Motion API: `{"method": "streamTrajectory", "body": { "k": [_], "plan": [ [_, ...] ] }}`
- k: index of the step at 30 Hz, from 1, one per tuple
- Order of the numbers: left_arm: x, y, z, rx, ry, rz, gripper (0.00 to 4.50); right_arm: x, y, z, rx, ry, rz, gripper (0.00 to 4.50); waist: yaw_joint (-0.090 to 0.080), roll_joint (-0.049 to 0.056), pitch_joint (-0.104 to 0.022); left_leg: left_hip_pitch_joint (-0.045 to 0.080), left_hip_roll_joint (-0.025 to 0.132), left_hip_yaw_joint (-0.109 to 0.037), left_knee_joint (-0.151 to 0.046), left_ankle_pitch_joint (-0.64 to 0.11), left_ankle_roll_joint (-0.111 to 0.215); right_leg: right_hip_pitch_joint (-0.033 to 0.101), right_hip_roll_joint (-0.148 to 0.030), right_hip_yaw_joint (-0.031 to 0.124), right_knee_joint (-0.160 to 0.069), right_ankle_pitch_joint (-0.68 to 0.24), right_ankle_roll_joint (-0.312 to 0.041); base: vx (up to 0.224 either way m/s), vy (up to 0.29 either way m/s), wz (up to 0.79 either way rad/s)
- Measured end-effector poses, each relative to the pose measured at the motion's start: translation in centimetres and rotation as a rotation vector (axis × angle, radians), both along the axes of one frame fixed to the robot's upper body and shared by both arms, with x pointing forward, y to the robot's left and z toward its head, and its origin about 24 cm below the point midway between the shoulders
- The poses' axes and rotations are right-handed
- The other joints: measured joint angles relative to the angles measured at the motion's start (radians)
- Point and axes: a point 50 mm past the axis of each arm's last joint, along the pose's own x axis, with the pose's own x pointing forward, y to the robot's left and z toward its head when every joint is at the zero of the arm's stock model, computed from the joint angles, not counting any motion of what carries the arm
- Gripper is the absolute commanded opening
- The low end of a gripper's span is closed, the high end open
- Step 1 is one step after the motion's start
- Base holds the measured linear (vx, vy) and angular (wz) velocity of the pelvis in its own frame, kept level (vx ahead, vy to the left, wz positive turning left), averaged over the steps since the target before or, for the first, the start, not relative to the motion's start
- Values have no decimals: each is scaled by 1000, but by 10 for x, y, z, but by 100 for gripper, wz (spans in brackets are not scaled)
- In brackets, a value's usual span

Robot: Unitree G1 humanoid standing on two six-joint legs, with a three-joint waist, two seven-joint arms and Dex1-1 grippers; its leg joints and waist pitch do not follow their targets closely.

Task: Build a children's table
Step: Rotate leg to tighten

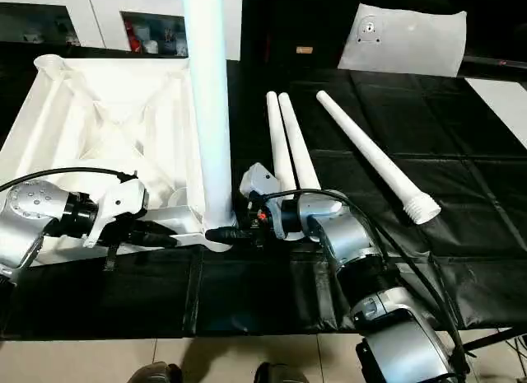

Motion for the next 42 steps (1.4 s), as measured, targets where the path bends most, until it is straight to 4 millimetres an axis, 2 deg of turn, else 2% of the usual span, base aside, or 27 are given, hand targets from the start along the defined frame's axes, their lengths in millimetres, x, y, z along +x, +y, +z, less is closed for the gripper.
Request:
{"method": "streamTrajectory", "body": {
  "k": [6,9,13,16,19,24,27,29,31,33,36,38,42],
  "plan": [
    [0,1,0,0,5,1,0,0,1,-1,6,0,5,275,0,0,0,0,0,0,0,0,0,0,0,0,1,0,0,0,0,0],
    [0,1,-1,-10,1,57,0,-1,4,-2,15,1,-16,275,0,1,0,1,0,0,1,0,-1,1,0,0,1,0,0,0,0,0],
    [0,-10,-9,-87,-11,292,0,3,11,-11,62,-1,-245,274,-10,4,0,5,0,0,2,-3,-6,8,0,0,0,2,-3,0,0,0],
    [-5,-29,-15,-168,-15,519,0,9,22,-15,113,25,-488,274,-37,10,0,6,0,1,2,-3,-7,9,0,1,-3,3,-4,-19,4,-2],
    [-8,-45,-18,-187,-34,655,0,14,35,-16,138,43,-649,274,-45,13,-2,6,0,1,1,-3,-7,9,0,1,-4,1,1,0,0,0],
    [-7,-64,-18,-210,-64,785,0,19,47,-11,119,9,-782,274,-41,14,-3,4,0,1,-3,-3,-6,8,0,1,-5,0,3,0,0,0],
    [-8,-69,-16,-204,-79,798,0,19,49,-10,117,-6,-806,274,-37,14,-3,3,-1,1,-4,-3,-1,8,0,1,-7,-1,4,0,0,0],
    [-8,-69,-16,-200,-85,793,0,19,48,-10,121,-10,-807,329,-36,14,-3,2,-1,1,-4,-3,2,8,0,1,-8,-2,6,0,0,0],
    [-8,-69,-15,-186,-98,780,0,17,48,-11,133,-10,-809,343,-35,14,-3,2,-1,1,-4,-3,2,8,0,1,-8,-2,6,0,0,0],
    [-7,-66,-14,-175,-112,774,0,15,50,-11,147,-7,-807,380,-38,12,-2,2,-1,1,-4,-3,1,8,0,0,-7,-2,6,0,0,0],
    [-6,-59,-13,-157,-132,744,0,14,50,-10,164,0,-783,399,-45,9,0,2,-1,1,-4,-5,-3,7,0,0,-7,-1,5,0,0,0],
    [-5,-53,-12,-142,-140,716,0,13,45,-10,179,10,-743,411,-46,9,0,2,-1,1,-4,-5,-3,6,0,0,-7,0,5,0,0,0],
    [-3,-38,-11,-130,-147,597,0,9,23,-9,122,-52,-569,445,-46,9,0,0,0,1,-4,-2,2,2,0,0,-6,0,5,0,0,0]
  ]
}}
